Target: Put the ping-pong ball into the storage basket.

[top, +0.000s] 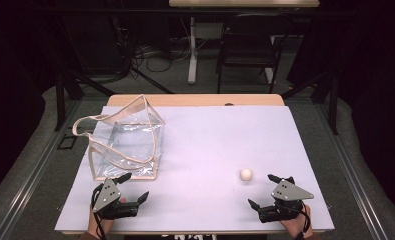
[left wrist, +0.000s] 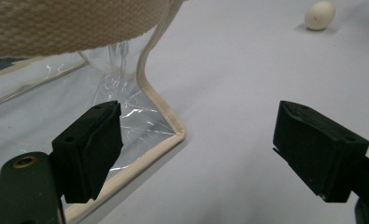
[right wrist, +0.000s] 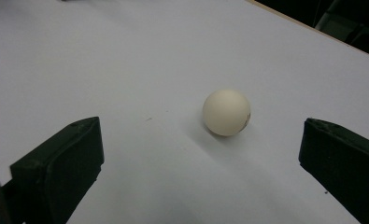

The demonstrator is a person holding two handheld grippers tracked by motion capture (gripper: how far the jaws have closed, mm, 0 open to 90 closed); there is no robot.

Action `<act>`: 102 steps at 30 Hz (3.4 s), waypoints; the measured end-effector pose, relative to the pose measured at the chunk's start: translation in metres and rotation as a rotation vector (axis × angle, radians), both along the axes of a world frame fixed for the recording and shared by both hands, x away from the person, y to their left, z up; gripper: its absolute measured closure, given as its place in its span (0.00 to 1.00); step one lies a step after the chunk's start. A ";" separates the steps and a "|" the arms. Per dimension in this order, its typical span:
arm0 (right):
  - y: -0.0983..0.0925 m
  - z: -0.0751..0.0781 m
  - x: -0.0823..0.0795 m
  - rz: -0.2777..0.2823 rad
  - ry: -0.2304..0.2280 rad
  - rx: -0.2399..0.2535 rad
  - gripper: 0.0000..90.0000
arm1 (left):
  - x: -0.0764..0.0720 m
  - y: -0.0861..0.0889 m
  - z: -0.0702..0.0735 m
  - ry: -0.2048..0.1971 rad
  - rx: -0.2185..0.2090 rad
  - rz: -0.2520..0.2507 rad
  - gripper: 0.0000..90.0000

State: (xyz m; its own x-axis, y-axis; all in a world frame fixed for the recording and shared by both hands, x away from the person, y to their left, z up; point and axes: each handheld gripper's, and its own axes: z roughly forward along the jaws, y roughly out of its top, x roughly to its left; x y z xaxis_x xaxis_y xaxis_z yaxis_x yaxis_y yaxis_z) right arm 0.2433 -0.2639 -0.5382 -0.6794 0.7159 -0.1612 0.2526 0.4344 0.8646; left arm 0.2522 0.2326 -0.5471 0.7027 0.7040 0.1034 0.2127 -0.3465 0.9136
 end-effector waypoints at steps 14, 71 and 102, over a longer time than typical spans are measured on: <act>0.005 0.001 0.002 -0.003 0.012 -0.024 0.00 | 0.000 0.000 -0.002 0.010 0.011 -0.006 0.18; 0.030 0.016 0.046 -0.051 0.131 -0.102 0.00 | 0.001 -0.001 -0.002 0.014 0.014 -0.012 0.18; 0.041 0.005 0.082 -0.068 0.230 -0.118 0.00 | 0.001 -0.002 -0.002 0.011 0.012 -0.014 0.18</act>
State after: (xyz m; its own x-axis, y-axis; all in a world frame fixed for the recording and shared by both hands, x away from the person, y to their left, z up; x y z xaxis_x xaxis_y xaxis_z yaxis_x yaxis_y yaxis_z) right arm 0.3254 -0.2224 -0.5337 -0.6588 0.7465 -0.0928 0.4686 0.5038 0.7257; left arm 0.2533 0.2309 -0.5487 0.7137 0.6927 0.1041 0.2176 -0.3606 0.9070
